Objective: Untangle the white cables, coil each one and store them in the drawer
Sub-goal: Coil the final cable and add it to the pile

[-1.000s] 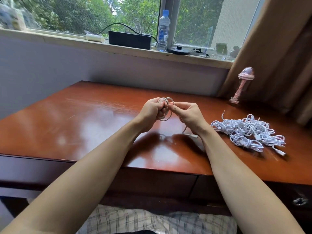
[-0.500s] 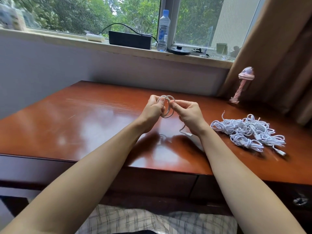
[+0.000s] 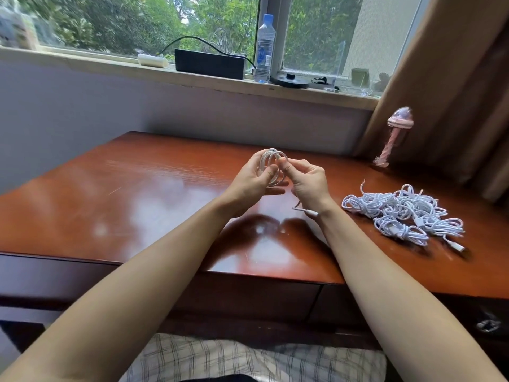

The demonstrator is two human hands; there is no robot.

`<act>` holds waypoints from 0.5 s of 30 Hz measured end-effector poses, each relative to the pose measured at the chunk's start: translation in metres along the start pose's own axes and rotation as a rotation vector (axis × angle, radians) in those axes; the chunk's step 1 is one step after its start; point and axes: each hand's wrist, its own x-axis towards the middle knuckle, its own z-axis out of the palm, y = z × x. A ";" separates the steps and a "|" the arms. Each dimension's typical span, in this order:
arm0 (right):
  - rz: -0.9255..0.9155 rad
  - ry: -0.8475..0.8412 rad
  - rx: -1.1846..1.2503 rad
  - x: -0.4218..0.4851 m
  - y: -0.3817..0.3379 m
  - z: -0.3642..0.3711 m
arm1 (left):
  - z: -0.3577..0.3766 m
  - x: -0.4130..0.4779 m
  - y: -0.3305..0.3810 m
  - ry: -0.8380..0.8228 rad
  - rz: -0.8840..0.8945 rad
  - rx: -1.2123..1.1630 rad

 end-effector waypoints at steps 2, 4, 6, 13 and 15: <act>0.009 0.009 0.007 0.001 0.002 0.000 | -0.001 -0.001 0.001 -0.026 -0.020 -0.010; 0.010 0.012 -0.002 0.001 0.002 0.000 | -0.002 0.000 0.001 -0.042 -0.036 0.018; 0.024 0.010 0.004 0.001 0.002 -0.001 | -0.003 0.000 0.000 -0.052 -0.044 0.034; 0.035 -0.047 -0.037 -0.002 -0.001 -0.002 | -0.008 0.002 0.001 0.014 -0.076 0.231; 0.036 -0.082 -0.069 -0.002 -0.002 -0.003 | -0.010 0.003 0.003 0.047 -0.085 0.309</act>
